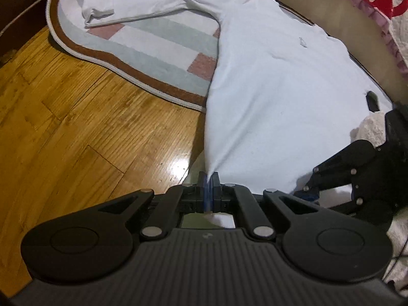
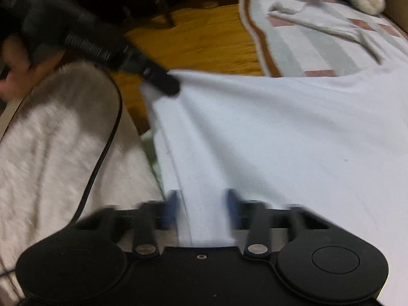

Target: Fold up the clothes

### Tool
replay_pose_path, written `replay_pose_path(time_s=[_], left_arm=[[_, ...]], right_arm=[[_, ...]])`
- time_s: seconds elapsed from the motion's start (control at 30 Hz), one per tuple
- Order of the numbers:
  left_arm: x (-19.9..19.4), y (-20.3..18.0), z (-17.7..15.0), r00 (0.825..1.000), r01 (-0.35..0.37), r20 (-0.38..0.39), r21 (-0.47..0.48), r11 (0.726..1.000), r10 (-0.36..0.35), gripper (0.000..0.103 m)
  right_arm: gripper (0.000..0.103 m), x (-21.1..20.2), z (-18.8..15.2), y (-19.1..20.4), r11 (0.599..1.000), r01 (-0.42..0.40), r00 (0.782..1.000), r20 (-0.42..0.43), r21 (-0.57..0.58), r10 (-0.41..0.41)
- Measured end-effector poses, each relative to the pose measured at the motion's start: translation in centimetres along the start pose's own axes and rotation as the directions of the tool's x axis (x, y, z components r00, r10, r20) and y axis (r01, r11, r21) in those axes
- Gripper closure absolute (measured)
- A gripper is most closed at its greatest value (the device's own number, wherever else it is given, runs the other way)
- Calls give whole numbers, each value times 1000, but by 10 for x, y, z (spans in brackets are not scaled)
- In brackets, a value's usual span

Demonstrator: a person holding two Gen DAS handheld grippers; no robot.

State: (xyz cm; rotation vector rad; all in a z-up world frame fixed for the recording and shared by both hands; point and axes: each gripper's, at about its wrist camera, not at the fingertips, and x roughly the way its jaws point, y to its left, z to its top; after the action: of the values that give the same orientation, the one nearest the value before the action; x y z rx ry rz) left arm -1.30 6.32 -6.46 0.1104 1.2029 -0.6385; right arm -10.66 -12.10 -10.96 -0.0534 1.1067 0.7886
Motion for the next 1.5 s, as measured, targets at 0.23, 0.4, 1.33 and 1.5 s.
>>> replay_pose_path(time_s=[0.23, 0.4, 1.33, 1.5], left_arm=[[19, 9, 17, 998, 15, 55, -56, 998, -12, 100], [39, 13, 37, 994, 8, 110, -101, 995, 3, 64], [141, 65, 144, 901, -97, 373, -328, 940, 223, 99], [143, 98, 156, 865, -146, 382, -430, 891, 326, 47]], right_arm=[[96, 14, -1, -28, 965, -199, 976, -52, 168, 211], [96, 22, -5, -40, 943, -238, 959, -99, 234, 267], [55, -118, 15, -190, 800, 69, 887, 331, 596, -323], [52, -91, 88, -223, 833, 120, 833, 402, 540, -380]])
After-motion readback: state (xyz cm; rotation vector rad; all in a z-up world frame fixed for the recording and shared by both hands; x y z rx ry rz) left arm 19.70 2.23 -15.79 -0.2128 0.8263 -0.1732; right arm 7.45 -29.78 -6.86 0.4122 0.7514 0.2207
